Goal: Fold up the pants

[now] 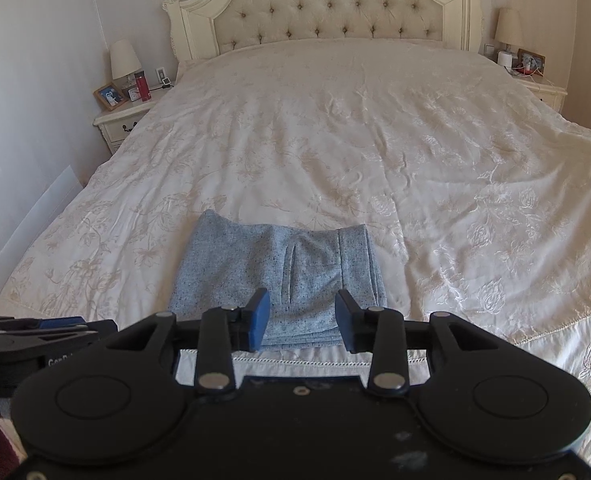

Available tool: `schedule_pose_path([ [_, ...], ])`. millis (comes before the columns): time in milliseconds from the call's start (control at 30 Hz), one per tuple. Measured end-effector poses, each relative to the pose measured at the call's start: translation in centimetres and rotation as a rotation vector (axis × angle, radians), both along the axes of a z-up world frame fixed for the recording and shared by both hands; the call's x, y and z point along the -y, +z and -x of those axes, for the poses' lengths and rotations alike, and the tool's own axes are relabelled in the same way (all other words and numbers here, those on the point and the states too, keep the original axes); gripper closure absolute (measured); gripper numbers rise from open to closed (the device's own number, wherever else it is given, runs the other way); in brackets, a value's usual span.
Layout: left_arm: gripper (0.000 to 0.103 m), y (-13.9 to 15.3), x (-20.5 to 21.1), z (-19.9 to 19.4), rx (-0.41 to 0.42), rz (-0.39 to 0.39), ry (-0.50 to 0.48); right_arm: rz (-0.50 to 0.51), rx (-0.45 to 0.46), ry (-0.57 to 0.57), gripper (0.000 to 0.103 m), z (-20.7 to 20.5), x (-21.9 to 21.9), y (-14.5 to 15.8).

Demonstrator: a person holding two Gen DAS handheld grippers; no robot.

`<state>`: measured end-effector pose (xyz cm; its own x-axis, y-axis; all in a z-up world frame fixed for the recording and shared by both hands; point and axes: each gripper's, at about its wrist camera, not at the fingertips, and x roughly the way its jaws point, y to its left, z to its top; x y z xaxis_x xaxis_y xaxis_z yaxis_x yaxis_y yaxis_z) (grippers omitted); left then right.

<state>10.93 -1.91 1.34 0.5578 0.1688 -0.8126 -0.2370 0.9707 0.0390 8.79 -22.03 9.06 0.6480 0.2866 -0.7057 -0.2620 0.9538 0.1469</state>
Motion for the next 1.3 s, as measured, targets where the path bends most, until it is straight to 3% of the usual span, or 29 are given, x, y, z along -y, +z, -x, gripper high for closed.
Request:
schedule_pose_path([
  [1300, 0.064, 0.7, 0.5, 2.1, 0.014, 0.011, 0.007, 0.026, -0.016, -0.006, 0.063, 2.5, -0.3, 0.1],
])
